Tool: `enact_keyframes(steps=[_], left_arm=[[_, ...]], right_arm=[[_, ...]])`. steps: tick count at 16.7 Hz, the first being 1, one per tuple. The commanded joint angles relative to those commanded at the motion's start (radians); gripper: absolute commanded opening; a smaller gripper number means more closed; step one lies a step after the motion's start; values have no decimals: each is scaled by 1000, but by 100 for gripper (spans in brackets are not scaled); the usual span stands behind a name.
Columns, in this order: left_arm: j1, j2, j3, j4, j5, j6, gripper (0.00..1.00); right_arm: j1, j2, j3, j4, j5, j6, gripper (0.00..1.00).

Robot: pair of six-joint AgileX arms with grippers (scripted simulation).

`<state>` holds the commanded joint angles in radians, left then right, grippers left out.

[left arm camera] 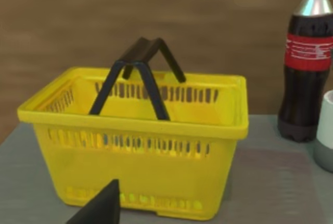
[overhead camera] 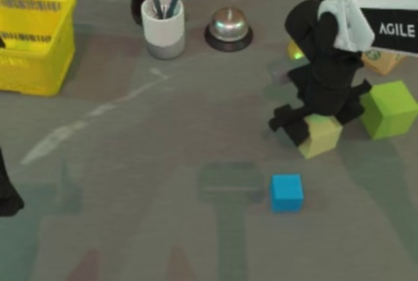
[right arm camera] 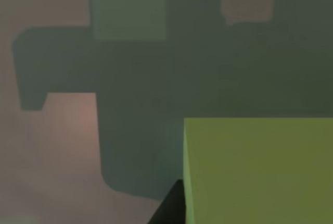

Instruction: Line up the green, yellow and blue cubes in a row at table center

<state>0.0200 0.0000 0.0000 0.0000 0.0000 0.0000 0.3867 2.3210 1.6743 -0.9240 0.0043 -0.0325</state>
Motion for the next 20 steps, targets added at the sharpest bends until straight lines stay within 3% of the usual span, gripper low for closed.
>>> enact_keyframes(steps=[10,17,20], left_arm=[[0,0,0,0,0,0,100],[0,0,0,0,0,0,100],[0,0,0,0,0,0,100]], right_arm=[[-2,-19,8,-9,-1,1,0],[5,-85,148,-222,-1,0,0],[6,-95,162,-239,-2,-1,0]])
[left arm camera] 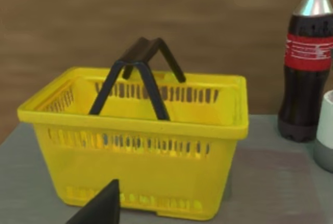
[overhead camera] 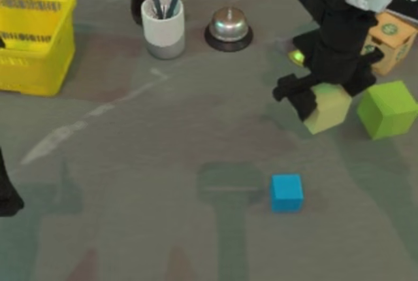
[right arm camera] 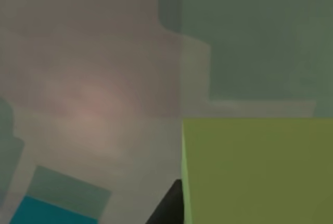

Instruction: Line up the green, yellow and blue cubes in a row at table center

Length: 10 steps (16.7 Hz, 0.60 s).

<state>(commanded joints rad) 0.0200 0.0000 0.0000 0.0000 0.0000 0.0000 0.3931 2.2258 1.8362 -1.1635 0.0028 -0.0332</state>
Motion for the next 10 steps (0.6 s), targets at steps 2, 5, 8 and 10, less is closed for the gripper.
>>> enact_keyframes(steps=[2,5,8,10], left_arm=[[0,0,0,0,0,0,100],[0,0,0,0,0,0,100],[0,0,0,0,0,0,100],[0,0,0,0,0,0,100]], right_arm=[[-5,3,-2,2,0,2,0],[19,2,-1,-1,0,38,0],[85,-8,-12,-9,2,167,0],[144,-24,-31,-14,4,304,0]])
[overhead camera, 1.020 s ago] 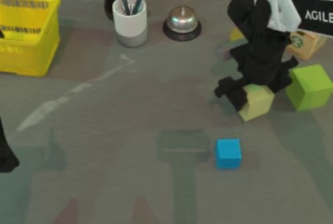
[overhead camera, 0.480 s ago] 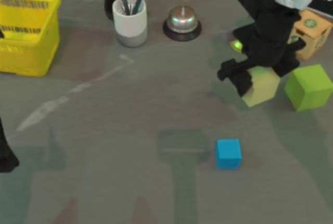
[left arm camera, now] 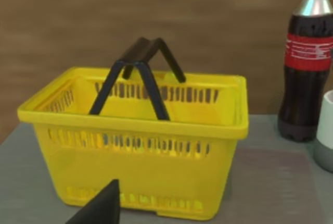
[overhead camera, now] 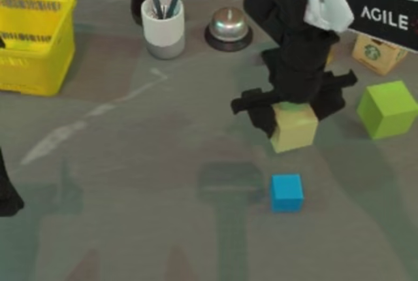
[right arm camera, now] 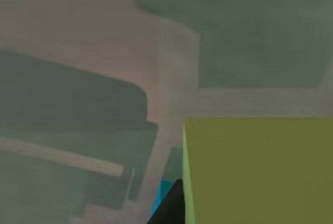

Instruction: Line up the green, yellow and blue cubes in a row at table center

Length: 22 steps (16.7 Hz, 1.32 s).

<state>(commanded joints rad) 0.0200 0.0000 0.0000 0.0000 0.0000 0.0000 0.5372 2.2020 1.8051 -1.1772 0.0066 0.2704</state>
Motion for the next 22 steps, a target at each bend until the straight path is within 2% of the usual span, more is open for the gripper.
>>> enact_keyframes(steps=[4,8,16,22], left_arm=[[0,0,0,0,0,0,100],[0,0,0,0,0,0,100],[0,0,0,0,0,0,100],[0,0,0,0,0,0,100]], right_arm=[[132,-40,-48,-8,3,314,0],[229,-92,-86,1,7,496,0],[241,-97,-104,22,6,524,0],[246,-43,-238,215,7,528,0]])
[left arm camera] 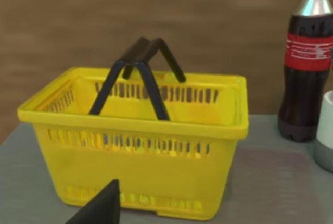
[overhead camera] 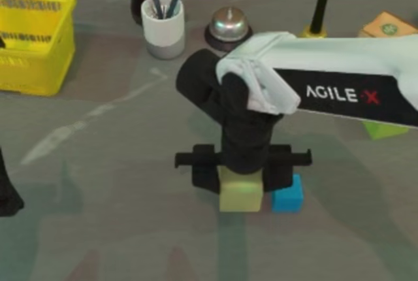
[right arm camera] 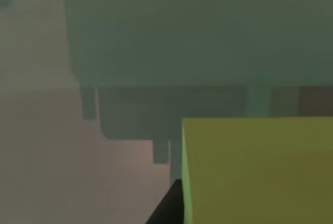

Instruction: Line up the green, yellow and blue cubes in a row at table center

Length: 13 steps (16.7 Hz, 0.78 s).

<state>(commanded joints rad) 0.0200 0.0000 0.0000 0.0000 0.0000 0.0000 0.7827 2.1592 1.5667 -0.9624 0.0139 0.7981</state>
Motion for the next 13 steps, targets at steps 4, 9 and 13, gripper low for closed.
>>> enact_keyframes(steps=[4,9,13], left_arm=[[0,0,0,0,0,0,100],[0,0,0,0,0,0,100],[0,0,0,0,0,0,100]], right_arm=[[3,11,-27,35,1,0,0],[3,11,-27,35,1,0,23],[3,11,-27,35,1,0,53]])
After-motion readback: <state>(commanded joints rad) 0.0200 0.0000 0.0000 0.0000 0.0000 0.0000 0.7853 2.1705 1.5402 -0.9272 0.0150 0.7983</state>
